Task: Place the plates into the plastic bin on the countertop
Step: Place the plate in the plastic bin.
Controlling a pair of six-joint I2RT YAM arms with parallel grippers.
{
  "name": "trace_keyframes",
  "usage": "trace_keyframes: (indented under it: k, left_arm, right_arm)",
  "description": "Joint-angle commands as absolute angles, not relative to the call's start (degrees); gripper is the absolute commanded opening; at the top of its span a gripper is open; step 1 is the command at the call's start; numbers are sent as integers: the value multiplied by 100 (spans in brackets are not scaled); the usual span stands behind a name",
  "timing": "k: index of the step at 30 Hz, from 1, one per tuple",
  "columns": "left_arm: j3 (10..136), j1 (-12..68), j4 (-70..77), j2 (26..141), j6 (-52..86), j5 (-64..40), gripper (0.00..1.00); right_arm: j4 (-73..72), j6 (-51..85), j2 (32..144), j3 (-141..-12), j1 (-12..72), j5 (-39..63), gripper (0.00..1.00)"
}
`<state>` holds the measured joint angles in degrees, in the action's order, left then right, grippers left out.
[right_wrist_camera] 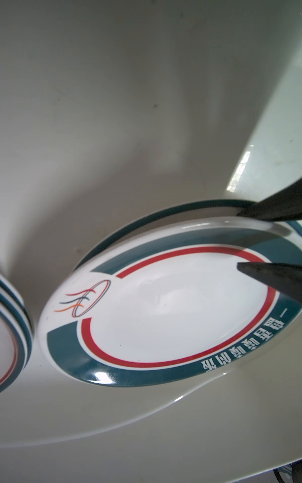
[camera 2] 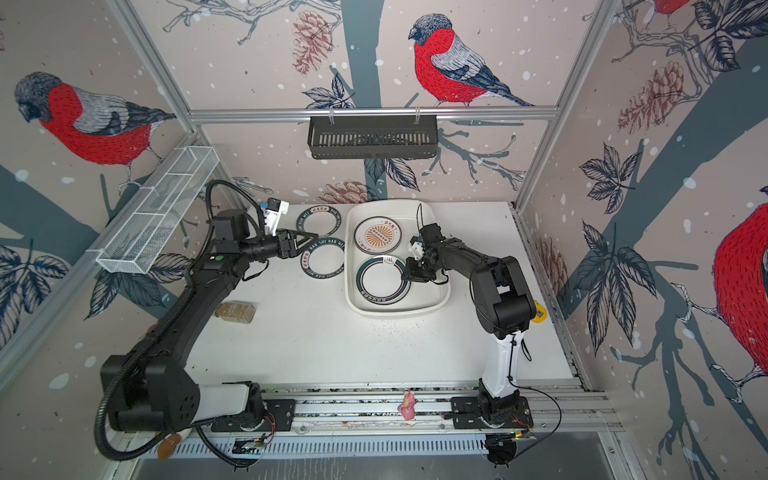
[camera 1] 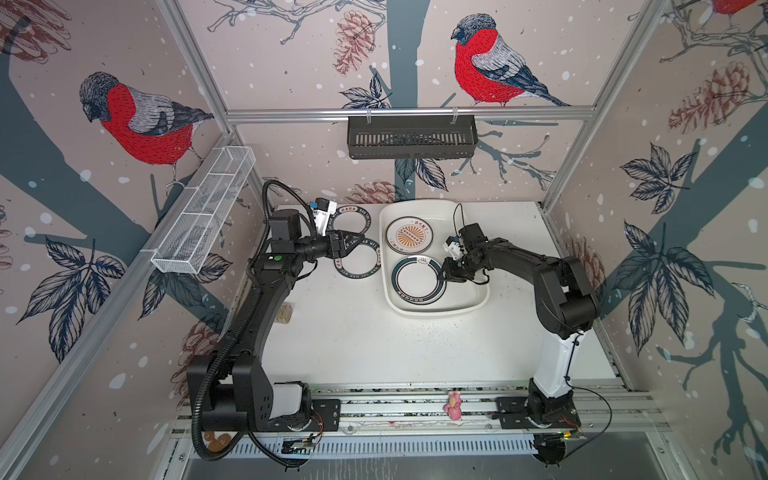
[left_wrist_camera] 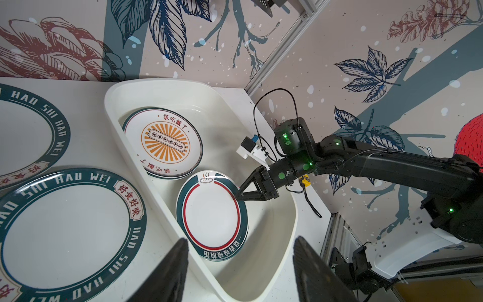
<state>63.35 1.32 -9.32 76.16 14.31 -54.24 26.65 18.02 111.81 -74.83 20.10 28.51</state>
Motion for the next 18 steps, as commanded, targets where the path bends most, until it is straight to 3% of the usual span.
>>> trace_keyframes:
  k: [1, 18]
  left_arm:
    - [6352, 124, -652, 7619, 1443, -5552, 64]
    - [6263, 125, -697, 7631, 1490, -5403, 68]
  right_arm:
    - [2765, 1759, 11101, -7520, 2020, 2692, 29]
    - [2776, 1917, 10740, -7632, 1993, 2381, 32]
